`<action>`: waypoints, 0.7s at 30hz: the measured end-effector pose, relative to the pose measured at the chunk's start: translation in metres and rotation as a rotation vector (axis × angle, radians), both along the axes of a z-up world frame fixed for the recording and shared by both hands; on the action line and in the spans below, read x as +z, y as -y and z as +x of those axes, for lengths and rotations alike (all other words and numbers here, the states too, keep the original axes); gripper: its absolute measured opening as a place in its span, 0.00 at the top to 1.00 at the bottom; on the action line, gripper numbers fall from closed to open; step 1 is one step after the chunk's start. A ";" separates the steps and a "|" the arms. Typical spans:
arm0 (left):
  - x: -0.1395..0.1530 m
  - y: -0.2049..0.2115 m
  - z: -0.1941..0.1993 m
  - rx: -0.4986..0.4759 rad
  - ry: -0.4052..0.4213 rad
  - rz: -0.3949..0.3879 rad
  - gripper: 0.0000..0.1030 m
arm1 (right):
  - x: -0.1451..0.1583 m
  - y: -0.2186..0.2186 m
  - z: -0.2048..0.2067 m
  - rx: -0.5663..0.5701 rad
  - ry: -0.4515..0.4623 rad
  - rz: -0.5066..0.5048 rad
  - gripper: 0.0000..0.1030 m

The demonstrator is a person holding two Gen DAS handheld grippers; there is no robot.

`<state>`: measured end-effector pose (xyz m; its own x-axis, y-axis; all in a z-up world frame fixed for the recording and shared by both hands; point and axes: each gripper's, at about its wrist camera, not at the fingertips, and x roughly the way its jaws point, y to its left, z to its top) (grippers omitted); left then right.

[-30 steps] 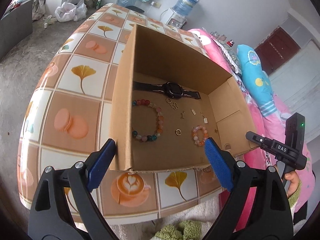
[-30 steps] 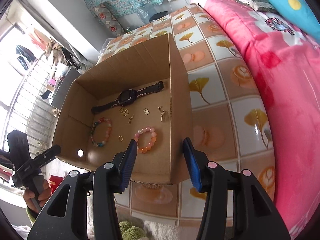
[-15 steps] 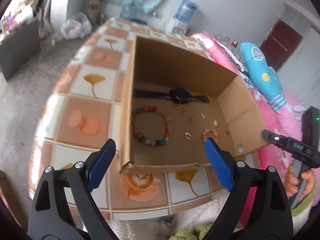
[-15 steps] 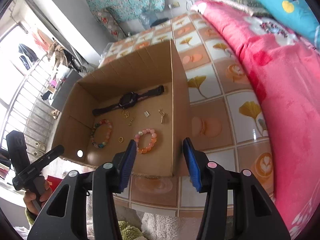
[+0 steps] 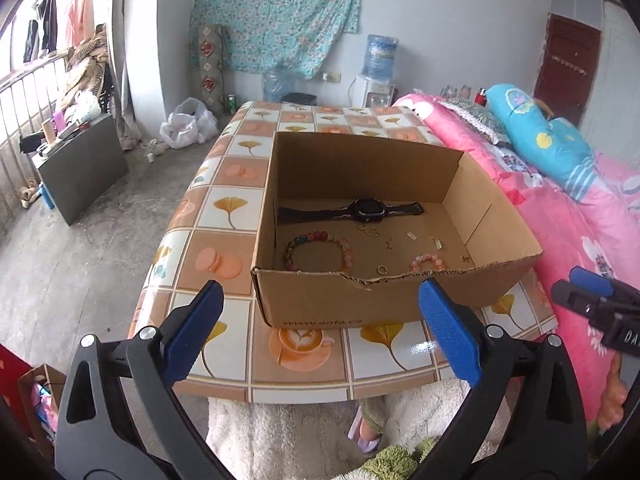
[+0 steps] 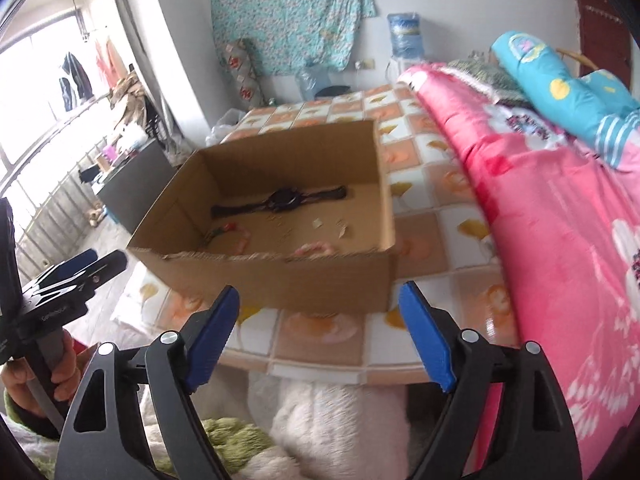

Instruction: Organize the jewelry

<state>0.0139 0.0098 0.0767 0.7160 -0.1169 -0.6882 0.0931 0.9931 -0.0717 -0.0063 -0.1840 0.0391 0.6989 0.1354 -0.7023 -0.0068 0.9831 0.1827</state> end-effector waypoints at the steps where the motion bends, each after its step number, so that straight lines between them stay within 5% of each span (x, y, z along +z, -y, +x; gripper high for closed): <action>1: 0.000 0.003 0.001 0.013 -0.009 0.008 0.08 | -0.002 -0.004 0.002 -0.002 -0.004 -0.002 0.22; 10: -0.008 0.021 0.008 0.026 -0.122 0.087 0.08 | -0.009 -0.032 0.015 0.010 -0.039 -0.044 0.14; 21: -0.023 0.026 0.013 0.027 -0.224 0.080 0.08 | -0.021 -0.034 0.024 -0.027 -0.101 -0.082 0.14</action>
